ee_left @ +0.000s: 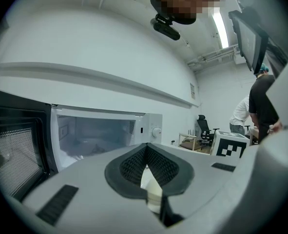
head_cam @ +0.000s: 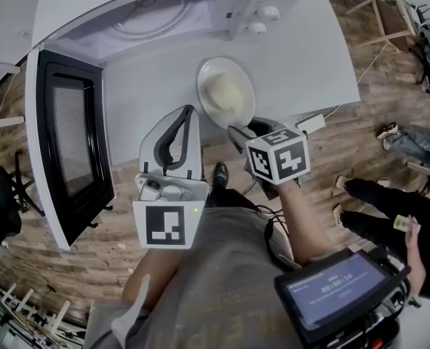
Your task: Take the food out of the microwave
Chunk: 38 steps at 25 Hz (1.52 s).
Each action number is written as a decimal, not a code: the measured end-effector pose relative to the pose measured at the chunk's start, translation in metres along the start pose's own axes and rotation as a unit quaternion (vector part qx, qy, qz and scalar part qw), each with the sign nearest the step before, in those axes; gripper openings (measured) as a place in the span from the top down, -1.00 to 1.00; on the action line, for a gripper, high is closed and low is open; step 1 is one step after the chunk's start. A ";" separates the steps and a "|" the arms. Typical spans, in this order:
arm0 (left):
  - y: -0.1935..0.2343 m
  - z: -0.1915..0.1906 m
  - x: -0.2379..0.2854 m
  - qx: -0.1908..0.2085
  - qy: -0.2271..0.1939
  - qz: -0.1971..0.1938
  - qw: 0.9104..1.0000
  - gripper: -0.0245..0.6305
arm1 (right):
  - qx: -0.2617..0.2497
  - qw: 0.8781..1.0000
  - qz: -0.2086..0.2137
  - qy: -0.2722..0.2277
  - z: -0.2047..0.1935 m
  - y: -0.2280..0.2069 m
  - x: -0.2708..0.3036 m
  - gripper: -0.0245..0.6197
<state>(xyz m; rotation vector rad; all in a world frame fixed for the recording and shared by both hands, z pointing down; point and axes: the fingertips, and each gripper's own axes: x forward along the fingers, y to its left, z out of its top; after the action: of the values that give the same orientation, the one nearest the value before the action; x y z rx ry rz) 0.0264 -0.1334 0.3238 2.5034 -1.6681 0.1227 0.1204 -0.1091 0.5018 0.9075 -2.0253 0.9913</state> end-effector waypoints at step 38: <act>-0.005 0.043 -0.027 0.040 -0.028 0.032 0.998 0.91 | -0.011 0.984 0.024 -0.179 0.049 0.033 -0.079 0.19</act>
<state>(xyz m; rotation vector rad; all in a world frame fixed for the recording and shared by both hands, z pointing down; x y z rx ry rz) 0.0204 -0.1137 0.2772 2.5325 -1.8013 0.1296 0.1207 -0.1126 0.4029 1.0918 -2.3596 0.8765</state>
